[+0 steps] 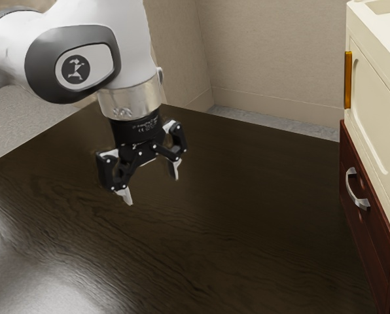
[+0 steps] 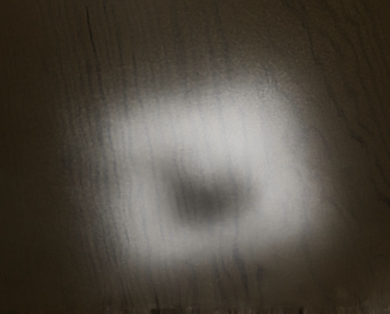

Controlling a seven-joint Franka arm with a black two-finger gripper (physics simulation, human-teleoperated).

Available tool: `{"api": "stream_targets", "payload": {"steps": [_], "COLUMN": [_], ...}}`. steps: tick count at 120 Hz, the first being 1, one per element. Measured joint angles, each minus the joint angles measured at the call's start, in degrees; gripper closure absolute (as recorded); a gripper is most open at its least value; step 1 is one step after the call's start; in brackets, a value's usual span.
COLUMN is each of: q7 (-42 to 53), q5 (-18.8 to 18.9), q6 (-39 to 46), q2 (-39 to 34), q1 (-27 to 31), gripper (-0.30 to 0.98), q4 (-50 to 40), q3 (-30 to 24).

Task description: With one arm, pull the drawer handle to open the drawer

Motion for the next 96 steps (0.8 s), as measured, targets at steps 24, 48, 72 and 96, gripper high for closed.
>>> {"api": "stream_targets", "payload": {"steps": [24,48,72,96], "q7": [2.7,7.1,10.3,12.6], "q5": [-2.0,-2.4,-2.5,-2.5], "q6": [8.0,12.0,14.0,16.3], "q2": [7.5,14.6,18.0,21.7], "q1": [-1.8,-0.9,-1.0,-1.1], "gripper": [0.00,0.00,0.00,0.00], "q4": [3.9,10.4,13.7,17.3], "q3": [-1.9,-2.7,-4.3,-6.5]}}
